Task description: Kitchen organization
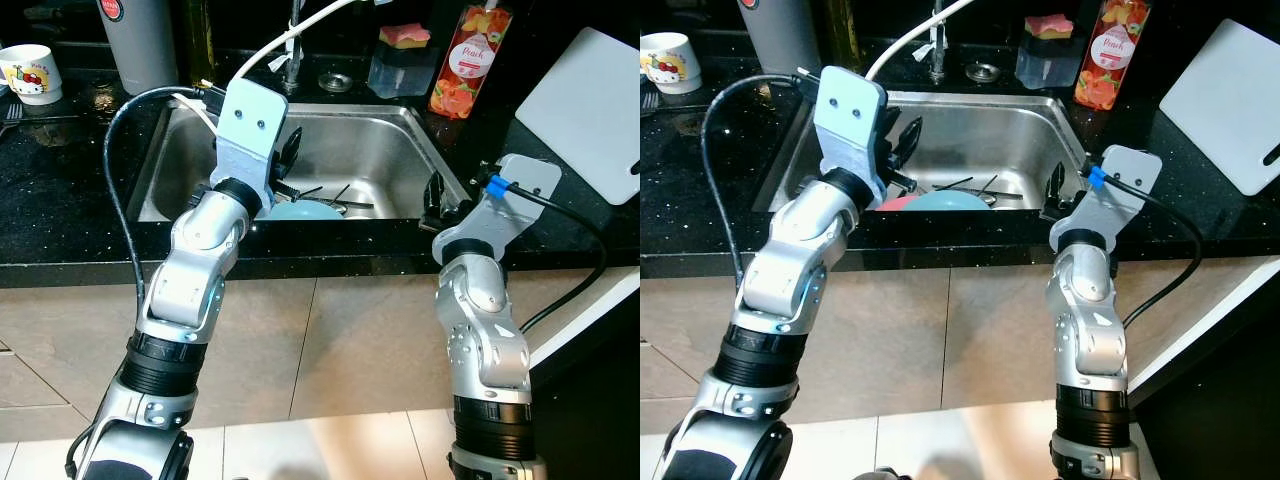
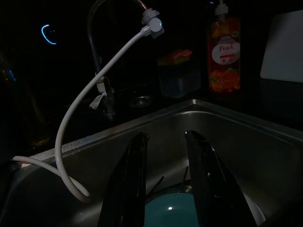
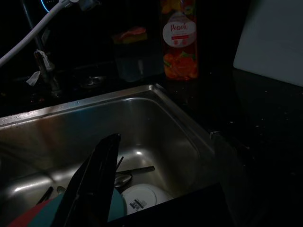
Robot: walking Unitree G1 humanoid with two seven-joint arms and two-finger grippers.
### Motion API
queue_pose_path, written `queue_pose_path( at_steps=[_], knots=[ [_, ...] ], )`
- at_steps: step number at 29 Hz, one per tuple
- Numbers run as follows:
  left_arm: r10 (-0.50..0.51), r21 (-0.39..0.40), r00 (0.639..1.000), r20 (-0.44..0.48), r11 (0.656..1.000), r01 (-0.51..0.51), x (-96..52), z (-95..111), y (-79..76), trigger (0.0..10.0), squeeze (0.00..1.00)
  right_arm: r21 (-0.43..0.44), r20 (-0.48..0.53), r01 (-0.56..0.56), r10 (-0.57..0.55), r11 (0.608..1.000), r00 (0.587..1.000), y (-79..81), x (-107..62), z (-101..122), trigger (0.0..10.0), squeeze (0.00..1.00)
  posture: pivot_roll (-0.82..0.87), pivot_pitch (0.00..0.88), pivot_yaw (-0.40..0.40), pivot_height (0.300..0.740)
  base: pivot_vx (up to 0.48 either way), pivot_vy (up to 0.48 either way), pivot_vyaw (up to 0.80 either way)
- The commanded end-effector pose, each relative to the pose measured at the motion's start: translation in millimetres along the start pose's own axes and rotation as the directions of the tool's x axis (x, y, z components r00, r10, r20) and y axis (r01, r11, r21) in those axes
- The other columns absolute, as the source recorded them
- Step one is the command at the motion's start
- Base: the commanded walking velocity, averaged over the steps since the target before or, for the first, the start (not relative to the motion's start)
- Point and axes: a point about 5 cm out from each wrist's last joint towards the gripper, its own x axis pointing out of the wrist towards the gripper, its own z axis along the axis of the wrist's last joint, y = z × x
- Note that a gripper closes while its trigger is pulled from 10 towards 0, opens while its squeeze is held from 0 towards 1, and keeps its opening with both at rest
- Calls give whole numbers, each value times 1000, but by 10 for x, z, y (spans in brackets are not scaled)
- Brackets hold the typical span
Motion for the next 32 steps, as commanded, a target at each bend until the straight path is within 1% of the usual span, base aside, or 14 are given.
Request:
queue_pose_path(
  at_steps=[1, 32],
  knots=[
    [-14, -8, 1000, 2, 1000, 14, 2, -4, -34, 10000, 0, 1, -2, 2, -2, 1000, 1000, 2, -1, 3, 10000, 0, 230, 35, -44, 740, 0, 0, 0],
    [-12, -12, 1000, -3, 1000, 12, -2, -13, -35, 10000, 0, 2, -7, 1, -1, 1000, 1000, 10, -7, -7, 10000, 0, 228, 45, -44, 740, 0, 0, 0]
  ],
)
